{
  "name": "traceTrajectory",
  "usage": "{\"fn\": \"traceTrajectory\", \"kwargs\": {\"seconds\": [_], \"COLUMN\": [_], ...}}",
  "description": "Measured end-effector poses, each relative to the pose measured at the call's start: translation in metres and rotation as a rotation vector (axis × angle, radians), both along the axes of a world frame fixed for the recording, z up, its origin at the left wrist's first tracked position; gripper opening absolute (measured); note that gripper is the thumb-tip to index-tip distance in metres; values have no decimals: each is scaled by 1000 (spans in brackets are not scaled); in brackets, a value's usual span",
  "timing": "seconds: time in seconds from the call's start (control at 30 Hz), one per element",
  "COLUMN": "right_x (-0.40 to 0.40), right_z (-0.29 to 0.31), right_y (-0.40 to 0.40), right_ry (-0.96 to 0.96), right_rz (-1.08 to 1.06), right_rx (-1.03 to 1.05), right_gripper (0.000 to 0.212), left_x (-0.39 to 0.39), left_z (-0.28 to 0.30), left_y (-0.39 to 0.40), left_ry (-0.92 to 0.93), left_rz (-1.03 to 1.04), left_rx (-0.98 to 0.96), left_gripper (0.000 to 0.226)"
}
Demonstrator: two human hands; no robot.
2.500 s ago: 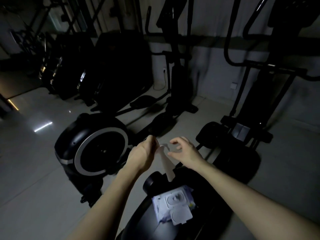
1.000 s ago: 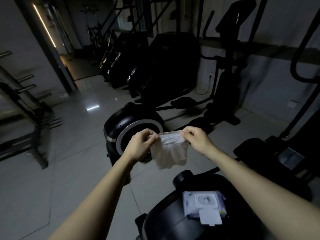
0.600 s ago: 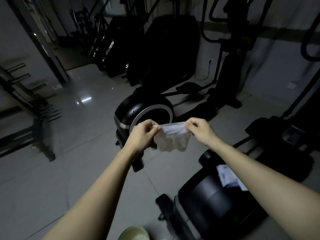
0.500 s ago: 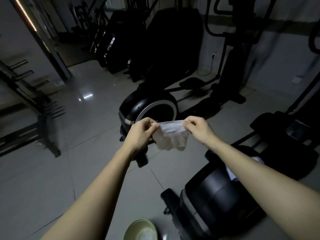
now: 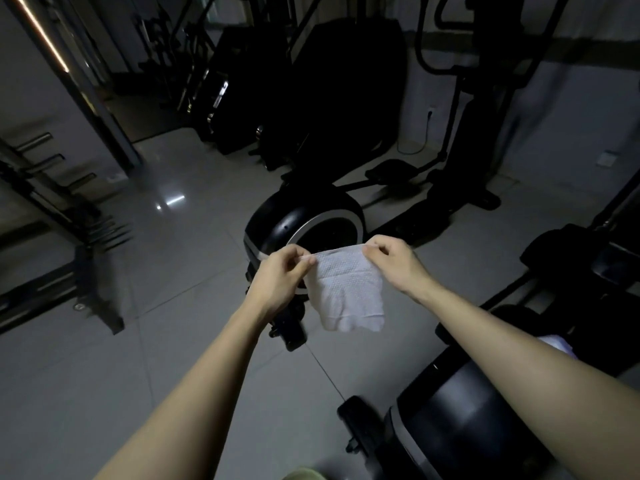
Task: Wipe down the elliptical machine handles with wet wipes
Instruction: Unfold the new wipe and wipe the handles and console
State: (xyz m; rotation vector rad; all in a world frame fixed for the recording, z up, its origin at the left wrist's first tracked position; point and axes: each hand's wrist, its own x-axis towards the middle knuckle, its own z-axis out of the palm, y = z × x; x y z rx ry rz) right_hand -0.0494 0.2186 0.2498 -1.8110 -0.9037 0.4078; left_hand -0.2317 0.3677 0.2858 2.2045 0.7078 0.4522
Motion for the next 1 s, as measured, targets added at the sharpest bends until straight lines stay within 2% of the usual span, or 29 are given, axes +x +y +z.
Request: {"fn": "traceTrajectory", "kwargs": {"seconds": [0.27, 0.47, 0.6, 0.9, 1.0], "right_x": [103, 170, 211, 310, 336], "right_z": [1, 6, 8, 1, 5], "right_y": [35, 56, 68, 125, 138], "right_ry": [2, -27, -5, -29, -6], "right_rz": [-52, -159, -204, -393, -453], "right_rx": [4, 24, 9, 48, 87], "right_gripper": [29, 34, 28, 27, 32], "left_x": [109, 194, 248, 387, 433], "left_z": [-1, 11, 12, 4, 8], "left_y": [52, 80, 103, 190, 215], "left_ry": [54, 6, -11, -35, -52], "left_rz": [-93, -166, -234, -461, -556], "left_rx": [17, 1, -20, -35, -29], "left_gripper": [16, 16, 15, 11, 11]}}
